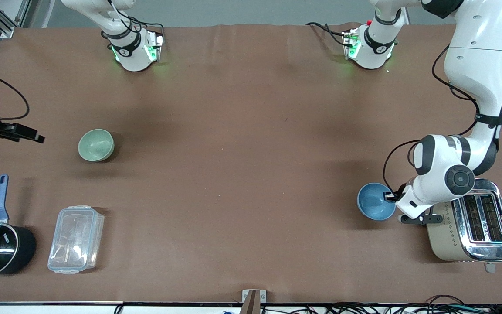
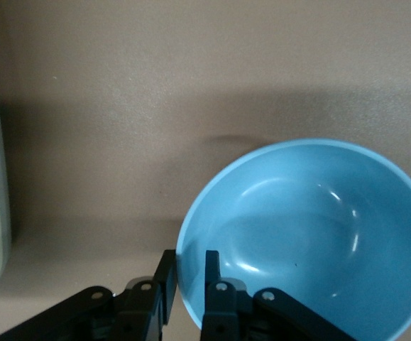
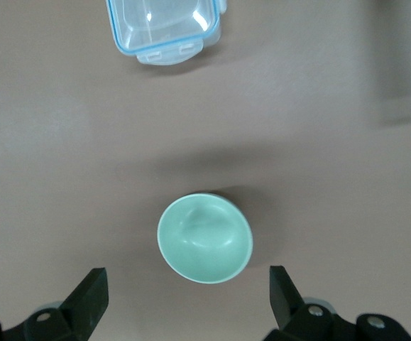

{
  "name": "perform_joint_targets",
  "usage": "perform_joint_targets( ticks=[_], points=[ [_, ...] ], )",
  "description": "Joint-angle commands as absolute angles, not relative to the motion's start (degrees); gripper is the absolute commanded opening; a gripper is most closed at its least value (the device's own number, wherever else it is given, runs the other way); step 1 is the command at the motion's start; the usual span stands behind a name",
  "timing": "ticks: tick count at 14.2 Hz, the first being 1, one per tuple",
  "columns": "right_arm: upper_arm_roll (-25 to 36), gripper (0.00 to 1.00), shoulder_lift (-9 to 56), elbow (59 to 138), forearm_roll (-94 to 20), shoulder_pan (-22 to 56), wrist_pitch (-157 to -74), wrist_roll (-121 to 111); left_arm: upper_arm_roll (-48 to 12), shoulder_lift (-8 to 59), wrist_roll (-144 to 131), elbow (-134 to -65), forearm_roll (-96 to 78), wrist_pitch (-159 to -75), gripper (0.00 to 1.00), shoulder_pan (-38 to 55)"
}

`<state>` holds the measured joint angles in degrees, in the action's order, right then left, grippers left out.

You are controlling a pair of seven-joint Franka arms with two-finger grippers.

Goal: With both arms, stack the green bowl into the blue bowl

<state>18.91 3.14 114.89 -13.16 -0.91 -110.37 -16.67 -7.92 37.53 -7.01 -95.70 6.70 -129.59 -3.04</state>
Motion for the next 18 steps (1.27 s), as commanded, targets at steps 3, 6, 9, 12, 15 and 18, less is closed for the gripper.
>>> perform_joint_targets(
  ticks=[3, 6, 9, 12, 15, 18],
  points=[
    [20.12, 0.99, 7.62, 124.36, -23.27, -1.05, -120.4, -26.26, -8.35, 37.88, -8.96, -94.83, 7.65, -129.29, 0.06, -2.55],
    [22.49, 0.98, 13.25, 124.37, -29.24, -1.67, -121.11, -35.3, -10.8, 36.48, -11.76, -94.83, 7.3, -128.76, 0.0, -2.2],
    [24.52, 0.95, 18.44, 124.37, -33.12, -2.02, -121.11, -40.85, -16.76, 35.16, -18.25, -94.48, 7.21, -125.07, 0.0, -2.2],
    [24.87, 0.92, 21.26, 124.37, -35.42, -2.37, -120.94, -43.59, -23.8, 35.15, -26.17, -94.48, 7.38, -125.07, 0.0, -1.85],
    [24.87, 0.82, 23.72, 124.45, -36.29, -2.99, -120.94, -46.66, -26.37, 35.77, -32.23, -93.0, 7.82, -125.16, 0.0, 4.89],
    [24.87, 0.39, 24.87, 124.54, -38.76, -3.08, -120.59, -49.91, -26.1, 38.31, -40.41, -90.45, 8.0, -125.59, 0.0, 12.81]
  ],
)
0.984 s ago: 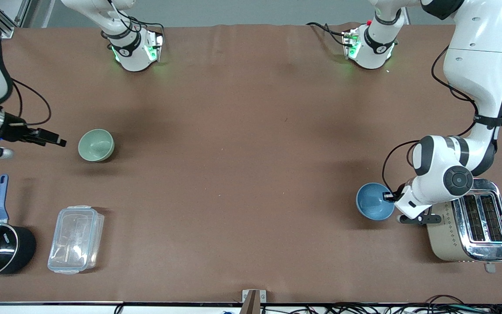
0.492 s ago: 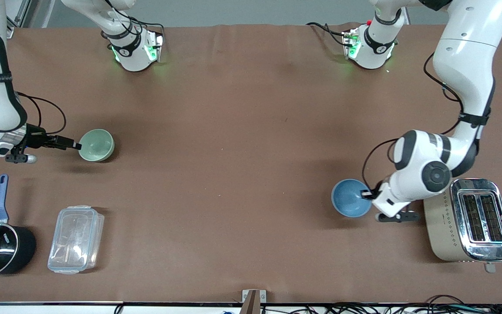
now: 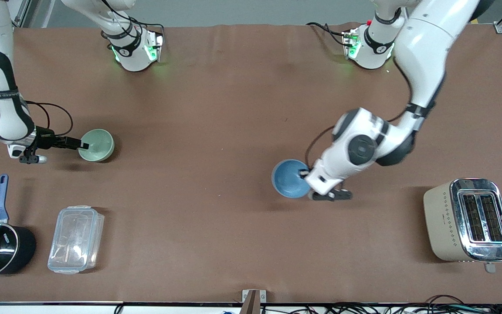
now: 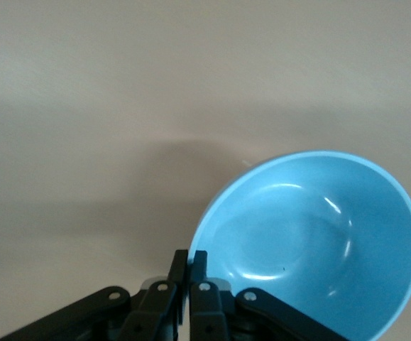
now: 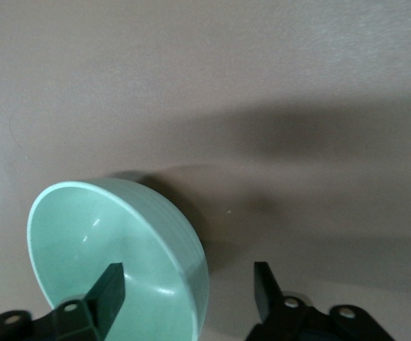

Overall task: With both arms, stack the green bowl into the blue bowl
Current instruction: 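Slide the blue bowl toward the table middle while the right gripper grasps the green bowl, then release the blue bowl with the left gripper while the right gripper lifts the green bowl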

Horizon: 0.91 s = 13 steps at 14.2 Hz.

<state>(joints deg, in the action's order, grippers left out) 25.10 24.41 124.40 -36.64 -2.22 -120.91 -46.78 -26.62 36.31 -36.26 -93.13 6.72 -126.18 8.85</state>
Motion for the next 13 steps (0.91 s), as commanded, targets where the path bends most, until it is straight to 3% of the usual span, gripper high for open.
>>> perform_joint_targets(
  ticks=[1, 3, 11, 12, 13],
  points=[
    [24.96, 0.25, 25.05, 124.45, -38.76, -2.9, -120.67, -50.53, -26.02, 39.1, -41.65, -90.27, 7.91, -125.94, 0.0, 15.09],
    [24.96, 0.04, 24.79, 124.37, -38.76, -2.55, -120.41, -50.71, -25.4, 39.81, -45.07, -90.26, 8.08, -128.3, 0.0, 19.58],
    [25.49, 0.01, 15.05, 124.19, -37.88, 0.26, -114.53, -38.35, -23.65, 44.47, -53.44, -90.26, 9.4, -135.09, 0.02, 25.66],
    [24.79, 0.0, 12.94, 124.1, -37.27, 0.61, -113.48, -34.32, -23.56, 44.65, -53.35, -90.26, 9.4, -135.0, 0.08, 25.58],
    [23.31, 0.01, 11.35, 124.1, -36.48, 0.88, -112.86, -30.45, -23.55, 44.91, -53.35, -90.26, 9.4, -135.09, 0.22, 25.58]
  ],
)
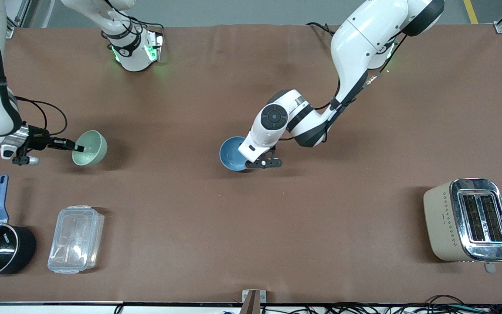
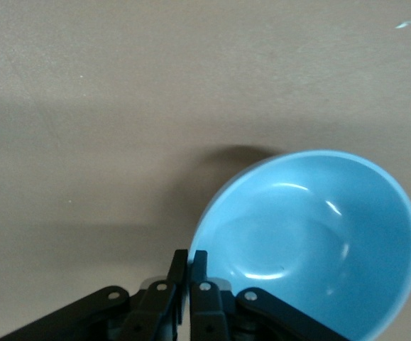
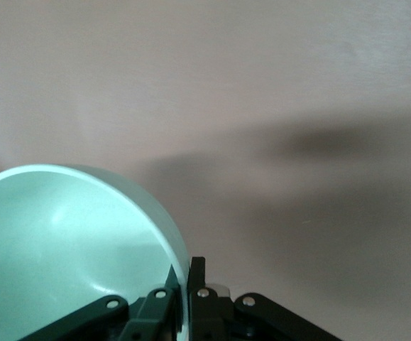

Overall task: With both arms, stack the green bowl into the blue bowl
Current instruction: 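Release the blue bowl with the left gripper while the right gripper lifts the green bowl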

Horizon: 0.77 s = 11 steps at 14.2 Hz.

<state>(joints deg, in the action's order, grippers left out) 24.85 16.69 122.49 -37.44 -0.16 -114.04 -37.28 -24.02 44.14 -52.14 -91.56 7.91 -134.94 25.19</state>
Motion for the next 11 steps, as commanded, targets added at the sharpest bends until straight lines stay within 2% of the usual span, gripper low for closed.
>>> perform_joint_targets(
  ticks=[1, 2, 6, 8, 11],
  points=[
    [20.42, 0.01, 10.03, 124.1, -35.87, 0.88, -112.94, -28.06, -23.55, 45.09, -53.44, -90.26, 9.32, -135.09, 0.44, 25.58],
    [18.74, 0.01, 9.06, 124.1, -35.86, 0.79, -113.11, -27.6, -23.55, 44.3, -53.79, -90.18, 9.4, -135.0, 0.99, 25.32],
    [9.16, 0.01, 6.07, 123.84, -35.86, 0.88, -115.48, -20.34, -20.49, 37.38, -53.09, -86.85, 9.75, -130.98, 1.0, 21.98],
    [2.49, 0.01, 4.57, 123.92, -35.86, 0.88, -116.54, -12.96, -18.02, 32.46, -50.12, -85.09, 10.1, -124.14, 1.0, 18.92],
    [-6.3, 0.01, 4.66, 124.1, -35.86, 0.88, -122.76, -4.43, -18.02, 25.68, -39.68, -84.9, 10.11, -115.95, 1.0, 10.58]
  ],
)
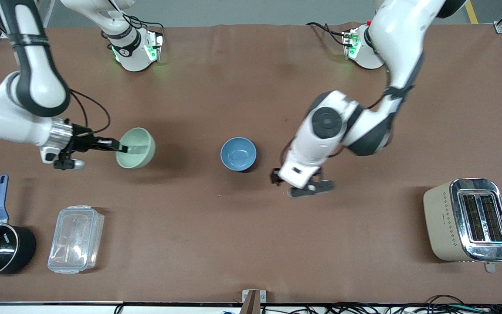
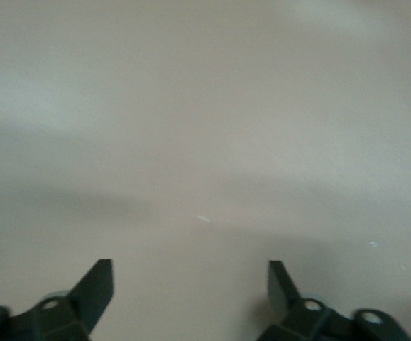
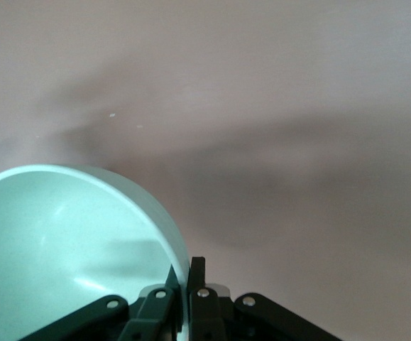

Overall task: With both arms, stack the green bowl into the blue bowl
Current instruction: 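Release the blue bowl with the left gripper while the right gripper lifts the green bowl, then carry the green bowl over the blue bowl while the left gripper withdraws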

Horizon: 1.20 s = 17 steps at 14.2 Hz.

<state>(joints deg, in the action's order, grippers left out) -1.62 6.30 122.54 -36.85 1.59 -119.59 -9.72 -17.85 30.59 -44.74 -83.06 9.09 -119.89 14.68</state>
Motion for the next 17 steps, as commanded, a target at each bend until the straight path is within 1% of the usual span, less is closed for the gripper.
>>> perform_joint_targets(
  ticks=[1, 4, 7, 9, 11, 14, 16, 17],
  points=[
    [-9.55, 0.01, 4.75, 124.01, -35.86, 0.97, -125.05, -0.31, -18.02, 23.58, -34.33, -84.9, 10.11, -114.19, 1.0, 7.24],
    [-18.96, 0.01, 5.45, 124.1, -34.37, 1.23, -133.39, 10.42, -18.11, 18.21, -19.64, -84.9, 9.93, -108.56, 1.0, -0.51],
    [-23.46, 0.01, 8.6, 124.1, -30.86, 1.76, -138.06, 15.81, -19.07, 14.25, -12.23, -84.82, 8.27, -103.55, 1.0, -5.09],
    [-25.39, 0.01, 11.06, 124.01, -30.06, 2.28, -140.79, 17.22, -18.81, 10.21, -10.9, -85.08, 7.65, -100.21, 1.0, -5.27],
    [-27.5, 0.02, 13.87, 124.01, -29.88, 2.72, -144.65, 19.42, -18.37, 7.83, -8.01, -85.08, 7.3, -95.38, 1.0, -5.36],
    [-27.86, 0.02, 18.01, 123.66, -29.79, 5.0, -149.31, 19.69, -18.02, 4.58, -4.67, -86.3, 2.92, -93.87, 1.0, -8.09],
    [-27.77, 0.02, 20.03, 122.87, -28.22, 6.41, -150.2, 19.78, -14.17, 0.46, -3.52, -90.41, 2.2, -93.78, 1.0, -5.03],
    [-27.77, 0.02, 20.47, 122.44, -27.17, 6.68, -150.21, 19.78, -10.58, -1.47, -3.34, -92.01, 1.59, -92.82, 1.0, -2.83]
  ],
)
